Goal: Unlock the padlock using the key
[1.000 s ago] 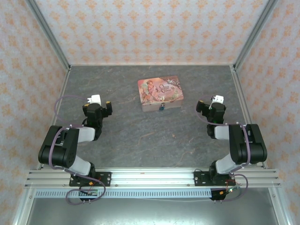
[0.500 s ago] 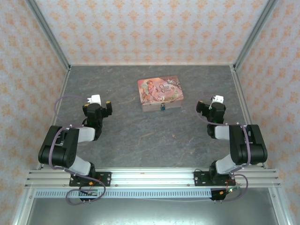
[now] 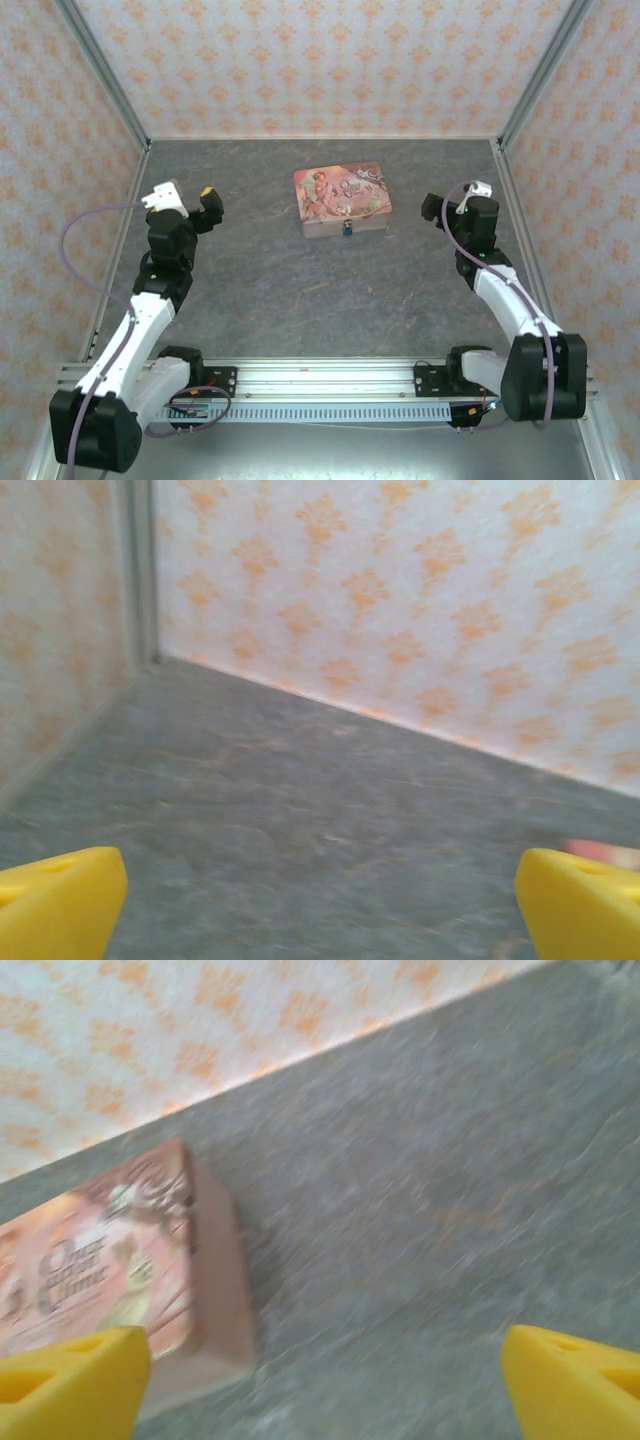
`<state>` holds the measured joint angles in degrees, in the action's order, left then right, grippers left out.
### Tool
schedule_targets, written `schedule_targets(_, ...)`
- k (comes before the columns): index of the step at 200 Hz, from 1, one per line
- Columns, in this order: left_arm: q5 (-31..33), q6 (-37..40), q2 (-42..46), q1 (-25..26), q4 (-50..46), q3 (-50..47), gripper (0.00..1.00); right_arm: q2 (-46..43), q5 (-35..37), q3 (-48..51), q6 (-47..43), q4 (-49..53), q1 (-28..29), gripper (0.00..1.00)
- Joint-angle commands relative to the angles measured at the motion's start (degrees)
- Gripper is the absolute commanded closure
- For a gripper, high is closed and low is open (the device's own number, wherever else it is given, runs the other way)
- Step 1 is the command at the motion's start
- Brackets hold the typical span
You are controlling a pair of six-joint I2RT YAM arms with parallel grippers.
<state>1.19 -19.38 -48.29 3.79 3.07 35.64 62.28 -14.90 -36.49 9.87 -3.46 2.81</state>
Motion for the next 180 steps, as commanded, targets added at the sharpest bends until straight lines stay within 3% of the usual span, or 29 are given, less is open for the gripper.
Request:
schedule_targets(1, -10.3, -12.4, 2.3, 2.4, -11.6, -1.2, 0.00, -2.7, -8.6, 0.0, 7.2, 13.0, 3.3, 0.17)
schedule_targets(16, -12.4, -18.2, 3.9, 7.1, -8.7, -4.6, 0.00, -3.7, -10.7, 0.8, 10.8, 18.0, 6.6, 0.22)
schedule_targets(39, -11.0, -24.5, 4.1, 15.0, -3.3, -9.3, 0.00, -4.5, -8.3, 1.9, 13.6, 25.9, 13.6, 0.28)
schedule_targets(71, -8.7, -27.2, 0.0, 22.5, 1.4, -10.7, 0.00, -2.1, -7.3, 3.2, 15.4, 30.8, 20.9, 0.33)
schedule_targets(131, -8.3, -26.8, -12.3, 28.1, 6.1, -4.7, 0.00, 10.1, -5.9, -1.0, 15.4, 29.9, 26.1, 0.49)
schedule_targets(180, -5.5, -24.7, -15.8, 30.0, 3.6, -0.8, 0.00, 16.7, -5.1, -2.7, 17.4, 27.4, 28.4, 0.56)
